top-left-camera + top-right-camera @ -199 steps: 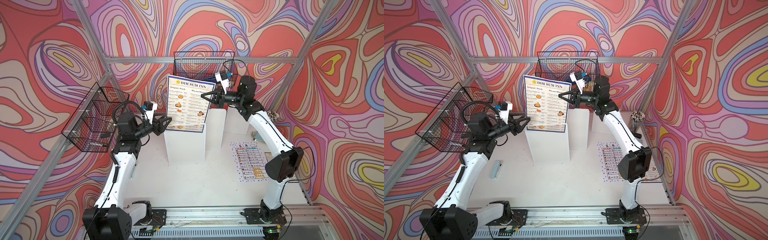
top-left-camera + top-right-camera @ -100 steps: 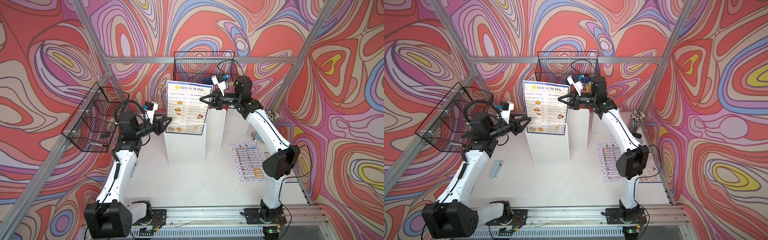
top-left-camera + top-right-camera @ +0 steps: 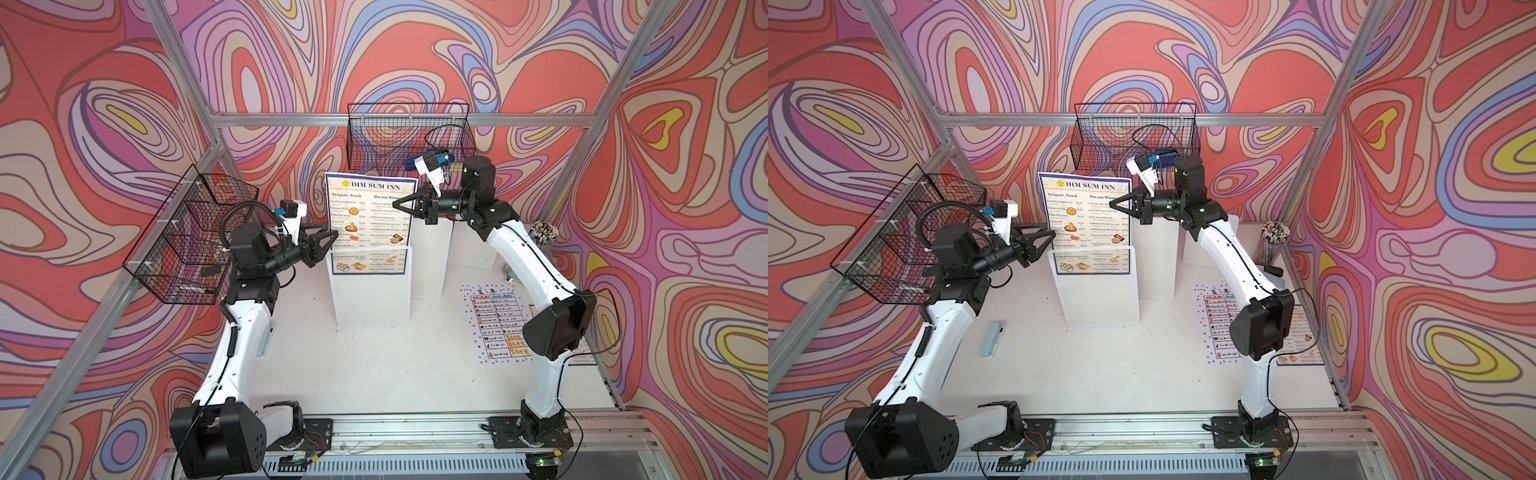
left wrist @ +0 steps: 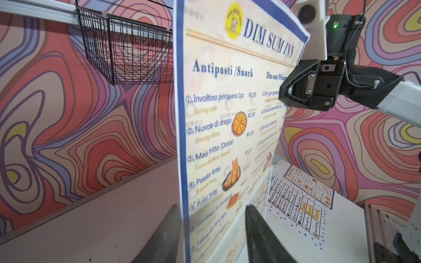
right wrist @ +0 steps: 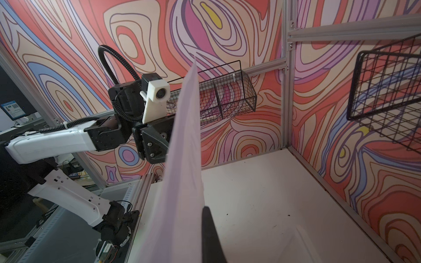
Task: Insert the menus into the narrow rack
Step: Insert the menu into the narrow rack.
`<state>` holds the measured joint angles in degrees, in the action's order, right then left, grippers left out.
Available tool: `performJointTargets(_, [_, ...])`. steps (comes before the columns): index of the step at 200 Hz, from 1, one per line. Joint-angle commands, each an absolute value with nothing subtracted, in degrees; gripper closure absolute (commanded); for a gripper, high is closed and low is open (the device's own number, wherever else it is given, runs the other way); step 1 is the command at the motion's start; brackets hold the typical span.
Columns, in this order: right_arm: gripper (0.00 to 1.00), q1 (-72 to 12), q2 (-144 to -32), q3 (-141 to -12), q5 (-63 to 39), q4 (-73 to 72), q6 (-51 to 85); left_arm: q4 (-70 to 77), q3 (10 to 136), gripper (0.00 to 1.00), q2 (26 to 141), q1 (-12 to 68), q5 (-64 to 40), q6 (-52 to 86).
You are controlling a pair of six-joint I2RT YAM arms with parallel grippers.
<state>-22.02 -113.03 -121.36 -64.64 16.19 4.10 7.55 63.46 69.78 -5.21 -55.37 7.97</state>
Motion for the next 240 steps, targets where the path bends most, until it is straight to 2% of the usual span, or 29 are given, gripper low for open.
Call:
performJointTargets(1, [1.00,-22.22,-112.51,-119.29,-61.82,14.25,4.13,10.44,63.03,0.61,69.94,-5.36,-57.38,9.12])
performJointTargets(38, [1.00,-23.51,-111.52,-118.12,-61.17,17.55,1.02,10.39,63.11,0.63,70.22,-5.35,-57.48,9.16])
performJointTargets(90, [1.00,-25.37,-108.59,-110.29,-59.04,19.16,-4.61,9.94,62.84,0.58,70.05,-5.34,-57.22,8.95])
performJointTargets(125, [1.00,-26.36,-105.17,-102.61,-56.70,15.11,-4.85,8.45,62.64,0.46,69.64,-5.29,-56.39,8.04])
performJointTargets(146, [1.00,-26.35,-104.34,-100.52,-54.97,12.19,-3.44,8.47,61.16,0.42,68.21,-5.36,-55.11,7.98])
performJointTargets(154, [0.95,-26.34,-103.83,-100.01,-54.13,10.94,-2.57,8.89,60.38,0.41,67.57,-5.36,-54.70,8.00])
performJointTargets(180, [0.67,-26.37,-101.87,-98.32,-52.57,6.95,-0.04,8.30,59.50,0.39,66.83,-5.36,-54.19,7.39])
performJointTargets(190, [0.60,-26.29,-99.61,-97.84,-52.18,5.74,0.75,7.85,59.59,0.39,67.08,-5.36,-54.37,7.16])
performJointTargets(212, [0.53,-26.30,-97.94,-97.55,-50.80,4.88,1.65,6.66,60.26,0.39,67.90,-5.36,-54.59,6.61])
performJointTargets(229, [0.54,-26.37,-97.81,-98.43,-49.79,5.09,2.02,6.00,60.56,0.39,68.12,-5.28,-54.85,6.35])
performJointTargets(240, [0.59,-26.29,-98.31,-99.59,-49.67,5.89,1.92,6.02,60.51,0.39,67.95,-5.36,-54.98,6.38])
